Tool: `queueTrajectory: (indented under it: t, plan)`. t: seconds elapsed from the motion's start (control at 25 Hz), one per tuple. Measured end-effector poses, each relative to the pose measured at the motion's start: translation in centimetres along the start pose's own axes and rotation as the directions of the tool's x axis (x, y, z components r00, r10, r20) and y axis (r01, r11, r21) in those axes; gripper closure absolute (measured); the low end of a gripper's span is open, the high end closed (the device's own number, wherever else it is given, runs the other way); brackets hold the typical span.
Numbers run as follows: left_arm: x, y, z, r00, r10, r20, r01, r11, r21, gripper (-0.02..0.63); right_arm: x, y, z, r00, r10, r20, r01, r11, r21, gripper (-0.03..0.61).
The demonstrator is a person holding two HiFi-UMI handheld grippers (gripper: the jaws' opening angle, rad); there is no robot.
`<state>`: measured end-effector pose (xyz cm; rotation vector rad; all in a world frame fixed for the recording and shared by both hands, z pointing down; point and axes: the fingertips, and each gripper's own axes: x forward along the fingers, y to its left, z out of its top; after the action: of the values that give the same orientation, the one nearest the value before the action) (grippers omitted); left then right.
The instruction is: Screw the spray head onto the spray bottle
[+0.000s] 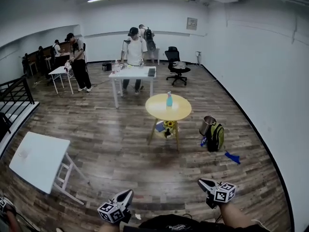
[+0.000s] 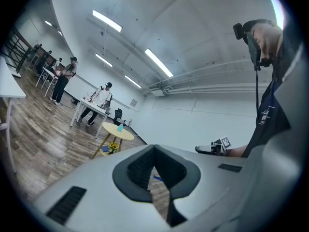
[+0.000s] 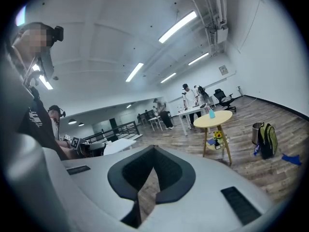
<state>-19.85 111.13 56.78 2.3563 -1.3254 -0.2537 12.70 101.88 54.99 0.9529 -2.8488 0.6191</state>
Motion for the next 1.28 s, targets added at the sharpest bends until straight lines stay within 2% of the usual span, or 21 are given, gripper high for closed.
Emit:
queueTrajectory:
  t: [0.2,0.48,0.68,0.88,1.04,1.28]
  plan:
    - [6.8,0.3,2.0,0.997,0.069,0.025,-0.069,0.997,0.032,0.598,0.7,-8.1,3.9,0.999,0.026,0.024,-0.026,1.000,0.010,0.583]
    - [19.5,-1.9,4.8,0.986,0.140,0.086,-0.144,0.988,0.048,0.598,1.0,-20.2,11.0,0.996,0.092,-0.003,-0.092,0.995,-0.041,0.583]
    - [27.1,-3.1,4.4,0.985,0.148,0.089,-0.152,0.987,0.046,0.598,0.6,-27.8,13.3,0.995,0.097,-0.019,-0.097,0.994,-0.053,0.583]
    - [32.3,-3.4,3.9,0.988,0.139,0.060,-0.141,0.989,0.032,0.598,0.9,-33.1,14.2,0.997,0.080,-0.023,-0.081,0.996,-0.033,0.583]
    - [34.4,-0.9,4.6,0.990,0.128,0.051,-0.130,0.991,0.037,0.598,3.2,-35.0,14.0,0.997,0.065,-0.035,-0.066,0.998,-0.021,0.583]
    - [37.9,8.2,9.1,0.997,0.064,0.047,-0.066,0.997,0.033,0.598,12.1,-35.7,16.4,1.000,0.010,-0.017,-0.010,0.999,-0.030,0.583]
